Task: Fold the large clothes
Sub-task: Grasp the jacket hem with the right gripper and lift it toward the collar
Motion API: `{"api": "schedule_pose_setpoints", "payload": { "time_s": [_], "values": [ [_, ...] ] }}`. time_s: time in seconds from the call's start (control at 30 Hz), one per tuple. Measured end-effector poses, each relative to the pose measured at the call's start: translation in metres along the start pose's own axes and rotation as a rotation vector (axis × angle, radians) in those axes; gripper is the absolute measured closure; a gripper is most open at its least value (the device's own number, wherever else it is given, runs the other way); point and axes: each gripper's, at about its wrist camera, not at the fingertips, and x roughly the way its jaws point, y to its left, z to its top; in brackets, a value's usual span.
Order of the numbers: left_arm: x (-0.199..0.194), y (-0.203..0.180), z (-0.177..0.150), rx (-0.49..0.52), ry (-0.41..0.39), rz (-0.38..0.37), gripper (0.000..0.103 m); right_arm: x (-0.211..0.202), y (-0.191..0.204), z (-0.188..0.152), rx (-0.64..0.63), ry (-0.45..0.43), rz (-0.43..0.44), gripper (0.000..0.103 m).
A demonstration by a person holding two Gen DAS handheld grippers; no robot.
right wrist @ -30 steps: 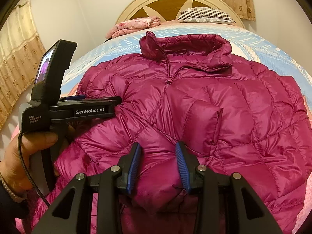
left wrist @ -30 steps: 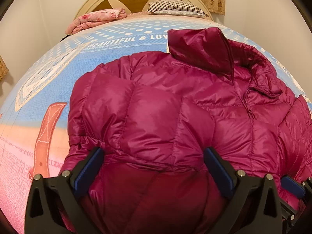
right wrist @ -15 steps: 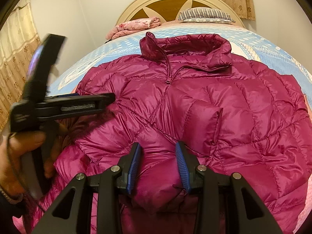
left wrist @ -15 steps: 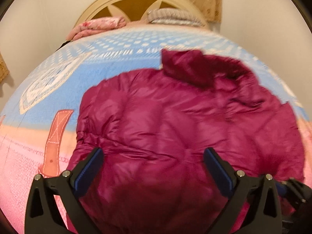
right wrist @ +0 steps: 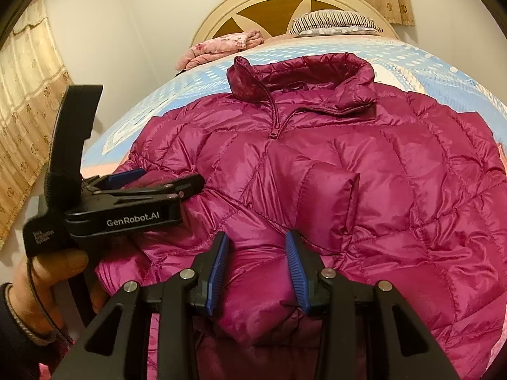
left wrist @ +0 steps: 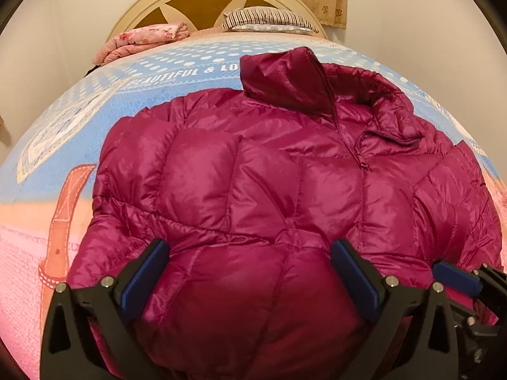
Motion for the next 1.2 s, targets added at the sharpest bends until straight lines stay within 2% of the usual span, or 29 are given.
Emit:
{"api": "schedule_pose_setpoints", "payload": {
  "time_s": [0.13, 0.3, 0.37, 0.4, 0.43, 0.57, 0.63, 0.77, 0.9, 0.97, 1.07, 1.2],
  "values": [
    [-0.001, -0.001, -0.002, -0.005, -0.006, -0.001, 0.000, -0.008, -0.005, 0.009, 0.020, 0.010, 0.041, 0.063],
    [-0.001, 0.001, -0.002, -0.015, -0.009, -0.013, 0.000, -0.034, -0.010, 0.048, 0.009, -0.031, -0.004, 0.063],
    [-0.001, 0.002, -0.002, -0.018, -0.011, -0.017, 0.000, -0.032, -0.018, 0.078, 0.001, -0.012, -0.062, 0.053],
    [-0.001, 0.002, -0.002, -0.019, -0.011, -0.018, 0.000, -0.029, -0.024, 0.093, -0.003, -0.013, -0.086, 0.043],
    [-0.002, 0.002, -0.002, -0.020, -0.012, -0.019, 0.000, -0.025, -0.029, 0.107, -0.015, -0.016, -0.113, 0.038],
    [-0.002, 0.003, -0.002, -0.021, -0.012, -0.020, 0.000, 0.006, -0.050, 0.156, -0.048, 0.023, -0.214, 0.037],
    [-0.002, 0.003, -0.002, -0.022, -0.013, -0.020, 0.000, 0.019, -0.062, 0.177, -0.033, 0.021, -0.233, 0.037],
    [-0.002, 0.003, -0.002, -0.024, -0.012, -0.025, 0.000, 0.056, -0.076, 0.214, -0.037, 0.085, -0.246, 0.037],
    [-0.002, 0.003, -0.003, -0.027, -0.014, -0.028, 0.000, 0.093, -0.065, 0.237, -0.165, 0.183, -0.229, 0.037],
    [-0.002, 0.003, -0.002, -0.027, -0.014, -0.028, 0.000, 0.108, -0.060, 0.244, -0.217, 0.239, -0.194, 0.037],
    [-0.002, 0.003, -0.003, -0.027, -0.014, -0.028, 0.000, 0.124, -0.052, 0.250, -0.294, 0.283, -0.183, 0.037],
    [-0.002, 0.003, -0.003, -0.025, -0.015, -0.025, 0.000, 0.144, -0.044, 0.246, -0.425, 0.347, -0.232, 0.037]
  ]
}}
